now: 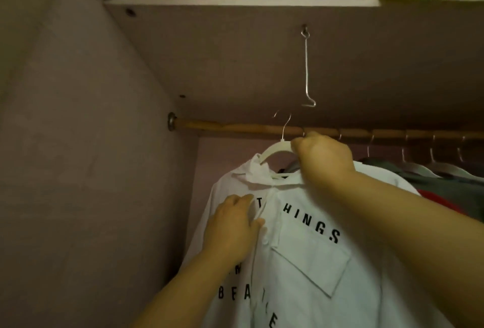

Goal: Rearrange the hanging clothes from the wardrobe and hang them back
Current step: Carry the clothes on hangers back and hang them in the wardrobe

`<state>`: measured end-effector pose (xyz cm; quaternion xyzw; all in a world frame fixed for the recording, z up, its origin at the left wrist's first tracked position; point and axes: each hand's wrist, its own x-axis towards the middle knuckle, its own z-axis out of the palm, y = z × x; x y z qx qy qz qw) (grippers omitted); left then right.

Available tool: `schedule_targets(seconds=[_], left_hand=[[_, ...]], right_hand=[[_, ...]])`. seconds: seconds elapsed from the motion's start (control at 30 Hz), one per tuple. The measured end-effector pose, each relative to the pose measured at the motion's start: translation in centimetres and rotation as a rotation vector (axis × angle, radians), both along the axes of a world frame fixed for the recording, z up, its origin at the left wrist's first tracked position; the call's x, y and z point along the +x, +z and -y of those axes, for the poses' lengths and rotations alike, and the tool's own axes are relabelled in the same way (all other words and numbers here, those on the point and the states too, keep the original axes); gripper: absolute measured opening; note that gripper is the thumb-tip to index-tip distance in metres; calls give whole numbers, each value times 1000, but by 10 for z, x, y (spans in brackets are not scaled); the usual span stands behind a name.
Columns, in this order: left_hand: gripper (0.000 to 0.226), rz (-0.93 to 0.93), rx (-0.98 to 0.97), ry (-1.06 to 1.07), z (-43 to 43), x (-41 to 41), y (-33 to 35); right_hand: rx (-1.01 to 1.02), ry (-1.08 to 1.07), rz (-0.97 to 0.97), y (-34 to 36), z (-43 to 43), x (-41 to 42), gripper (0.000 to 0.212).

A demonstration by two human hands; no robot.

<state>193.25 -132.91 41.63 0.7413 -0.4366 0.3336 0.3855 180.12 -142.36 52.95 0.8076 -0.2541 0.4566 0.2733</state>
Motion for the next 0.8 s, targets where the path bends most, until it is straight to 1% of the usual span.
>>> schedule_targets(seconds=[0.1,0.2,0.3,0.4,0.5,0.57,0.63,0.7,0.8], left_hand=[[56,0,18,-10,5,19,-3],[56,-33,38,-28,6,34,-11],[57,-81,46,-34,1,42,-21],[53,-106,57,-19,-10,41,-30],[51,-145,96,29,-26,35,-44],[50,-196,124,75,-41,26,-58],[52,-228,165,175,-58,12,-80],[51,-269,217,261,-80,-9,-109],[53,-393,338,394,-122,-56,-168]], right_hand=[[63,-19,-11,7,11,25,29],[100,-35,-36,-4,20,44,26],[35,-59,-34,-23,24,52,27],[3,-46,-13,-35,23,51,30],[-72,-36,-72,-56,20,46,37],[-72,28,-108,-81,14,42,42],[-36,124,-182,-117,1,39,46],[24,229,-308,-166,-17,34,47],[129,385,-530,-249,-54,19,46]])
